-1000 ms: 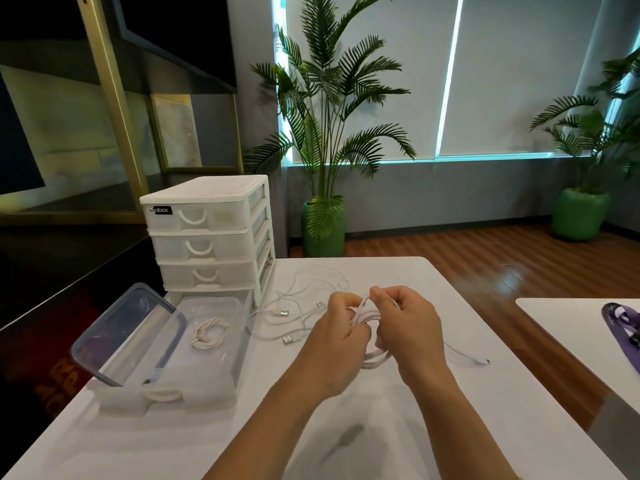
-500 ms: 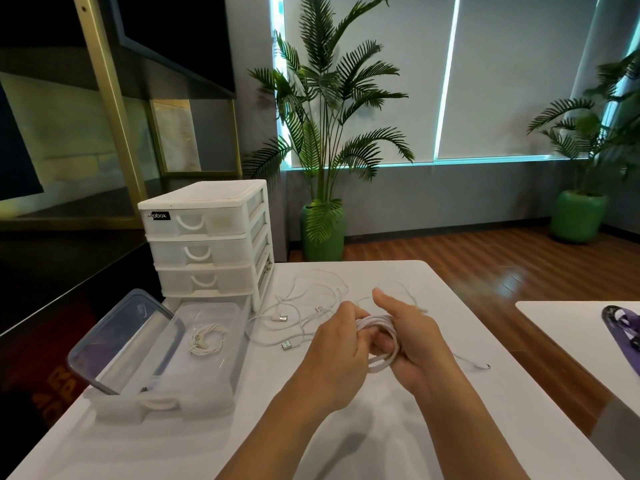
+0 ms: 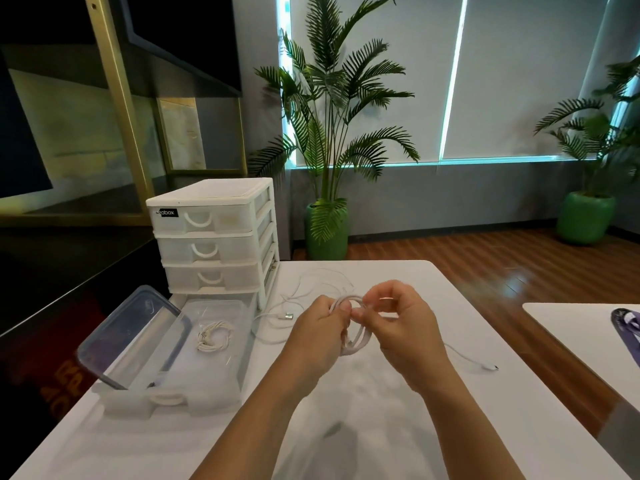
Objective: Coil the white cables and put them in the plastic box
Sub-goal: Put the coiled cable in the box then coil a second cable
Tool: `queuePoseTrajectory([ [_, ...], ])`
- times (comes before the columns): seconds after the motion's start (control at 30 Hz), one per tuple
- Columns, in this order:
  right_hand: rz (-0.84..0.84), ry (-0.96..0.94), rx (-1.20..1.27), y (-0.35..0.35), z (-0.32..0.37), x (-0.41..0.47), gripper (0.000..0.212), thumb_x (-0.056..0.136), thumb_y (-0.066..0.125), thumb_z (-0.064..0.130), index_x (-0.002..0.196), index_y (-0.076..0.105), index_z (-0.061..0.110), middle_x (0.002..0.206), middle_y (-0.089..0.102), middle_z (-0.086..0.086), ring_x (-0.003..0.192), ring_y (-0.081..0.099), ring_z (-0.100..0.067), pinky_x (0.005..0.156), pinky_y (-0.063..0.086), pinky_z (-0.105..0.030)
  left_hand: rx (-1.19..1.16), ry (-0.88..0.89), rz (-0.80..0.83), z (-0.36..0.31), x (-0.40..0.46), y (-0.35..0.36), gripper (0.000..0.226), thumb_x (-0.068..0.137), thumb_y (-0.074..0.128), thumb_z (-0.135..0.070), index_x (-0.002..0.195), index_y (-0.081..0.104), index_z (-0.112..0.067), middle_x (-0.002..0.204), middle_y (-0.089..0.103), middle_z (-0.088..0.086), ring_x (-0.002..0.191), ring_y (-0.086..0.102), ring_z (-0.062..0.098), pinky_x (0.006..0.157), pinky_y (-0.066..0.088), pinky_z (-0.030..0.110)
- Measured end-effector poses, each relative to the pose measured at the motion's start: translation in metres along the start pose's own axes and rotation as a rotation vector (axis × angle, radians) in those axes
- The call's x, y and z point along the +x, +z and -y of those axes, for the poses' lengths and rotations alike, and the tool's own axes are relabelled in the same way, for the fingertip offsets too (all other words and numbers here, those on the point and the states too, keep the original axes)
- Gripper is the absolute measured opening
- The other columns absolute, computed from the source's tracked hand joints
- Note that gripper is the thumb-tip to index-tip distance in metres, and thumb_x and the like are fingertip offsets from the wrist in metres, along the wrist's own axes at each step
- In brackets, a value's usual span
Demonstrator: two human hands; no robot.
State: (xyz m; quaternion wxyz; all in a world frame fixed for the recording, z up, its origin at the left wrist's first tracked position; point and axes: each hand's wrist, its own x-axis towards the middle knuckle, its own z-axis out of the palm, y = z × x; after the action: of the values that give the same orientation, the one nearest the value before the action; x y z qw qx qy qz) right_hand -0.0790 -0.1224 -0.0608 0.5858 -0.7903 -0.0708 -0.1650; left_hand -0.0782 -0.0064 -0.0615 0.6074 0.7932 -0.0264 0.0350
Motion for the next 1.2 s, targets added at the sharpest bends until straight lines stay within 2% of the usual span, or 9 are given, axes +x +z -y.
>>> queuePoseTrajectory([
  [0.07, -0.013, -0.101, -0.195, -0.001, -0.003, 0.001, 0.019, 0.078, 0.073, 0.017, 0.073, 0.061, 0.032, 0.094, 0.056, 0.009, 0.082, 0.056, -0.005, 0.065, 0.042, -0.006, -0.040, -0.009, -0.016, -0.001, 0.001, -0.002, 0.026, 0.100, 0.034, -0.032, 0.082, 0.048, -0.020, 0.079, 0.051, 0.001, 0.071, 0.046, 0.010, 0.065, 0.040, 0.021],
  [0.13, 0.017, -0.157, -0.347, 0.001, -0.004, 0.000, 0.014, 0.078, 0.072, 0.024, 0.087, 0.069, 0.034, 0.092, 0.050, 0.013, 0.077, 0.048, 0.001, 0.063, 0.037, -0.002, -0.043, -0.010, -0.043, -0.002, 0.001, -0.003, 0.025, 0.100, 0.031, -0.034, 0.091, 0.048, -0.019, 0.084, 0.050, -0.001, 0.074, 0.047, 0.010, 0.063, 0.040, 0.019],
  [0.2, 0.016, -0.173, -0.439, 0.007, -0.008, 0.000, 0.021, 0.080, 0.070, 0.030, 0.100, 0.071, 0.033, 0.091, 0.048, 0.013, 0.077, 0.045, 0.000, 0.064, 0.033, -0.003, -0.030, 0.007, -0.061, -0.003, 0.001, -0.004, 0.025, 0.100, 0.029, -0.035, 0.098, 0.047, -0.019, 0.089, 0.051, -0.003, 0.079, 0.049, 0.011, 0.063, 0.042, 0.016],
  [0.33, -0.008, -0.114, -0.488, 0.011, -0.008, -0.001, 0.021, 0.085, 0.063, 0.034, 0.101, 0.072, 0.026, 0.089, 0.048, 0.009, 0.078, 0.045, -0.004, 0.065, 0.037, -0.012, 0.112, 0.083, -0.038, 0.000, 0.001, 0.000, 0.024, 0.100, 0.028, -0.036, 0.099, 0.046, -0.020, 0.096, 0.054, -0.002, 0.079, 0.051, 0.009, 0.064, 0.041, 0.014],
  [0.43, 0.068, -0.014, -0.406, 0.007, -0.004, -0.001, 0.015, 0.088, 0.058, 0.034, 0.086, 0.071, 0.025, 0.089, 0.052, 0.007, 0.072, 0.045, -0.003, 0.061, 0.032, -0.009, 0.298, 0.214, -0.039, 0.004, 0.001, -0.001, 0.018, 0.098, 0.029, -0.035, 0.102, 0.042, -0.023, 0.100, 0.054, -0.005, 0.080, 0.051, 0.009, 0.060, 0.040, 0.007],
  [0.6, 0.141, 0.317, -0.012, 0.003, 0.002, 0.001, 0.019, 0.089, 0.052, 0.021, 0.071, 0.057, 0.018, 0.077, 0.056, 0.004, 0.069, 0.048, -0.011, 0.069, 0.043, -0.030, 0.465, 0.359, 0.033, 0.007, 0.002, -0.006, 0.012, 0.098, 0.035, -0.029, 0.107, 0.041, -0.025, 0.103, 0.051, -0.008, 0.083, 0.050, 0.008, 0.062, 0.038, 0.003],
  [0.87, 0.075, 0.164, -0.190, -0.001, -0.001, 0.001, 0.031, 0.095, 0.044, 0.034, 0.080, 0.059, 0.012, 0.081, 0.063, -0.003, 0.075, 0.055, -0.014, 0.074, 0.046, -0.029, 0.534, 0.321, 0.098, 0.011, 0.005, -0.007, 0.009, 0.100, 0.034, -0.028, 0.097, 0.042, -0.028, 0.094, 0.053, -0.005, 0.074, 0.048, 0.010, 0.061, 0.034, 0.015],
  [1.1, 0.015, 0.155, -0.194, 0.002, -0.005, 0.003, 0.026, 0.093, 0.049, 0.038, 0.086, 0.057, 0.014, 0.076, 0.057, 0.001, 0.063, 0.052, -0.011, 0.049, 0.042, -0.018, 0.589, 0.300, 0.054, 0.012, 0.006, -0.007, 0.007, 0.099, 0.040, -0.022, 0.101, 0.045, -0.026, 0.104, 0.054, -0.001, 0.087, 0.051, 0.013, 0.074, 0.037, 0.017],
  [1.2, -0.015, 0.195, -0.141, 0.002, -0.007, 0.003, 0.026, 0.091, 0.051, 0.039, 0.079, 0.057, 0.016, 0.071, 0.056, 0.002, 0.063, 0.052, -0.012, 0.051, 0.042, -0.019, 0.562, 0.312, 0.064, 0.013, 0.006, -0.008, 0.008, 0.099, 0.040, -0.020, 0.098, 0.045, -0.026, 0.101, 0.054, -0.002, 0.084, 0.050, 0.011, 0.070, 0.038, 0.015],
])
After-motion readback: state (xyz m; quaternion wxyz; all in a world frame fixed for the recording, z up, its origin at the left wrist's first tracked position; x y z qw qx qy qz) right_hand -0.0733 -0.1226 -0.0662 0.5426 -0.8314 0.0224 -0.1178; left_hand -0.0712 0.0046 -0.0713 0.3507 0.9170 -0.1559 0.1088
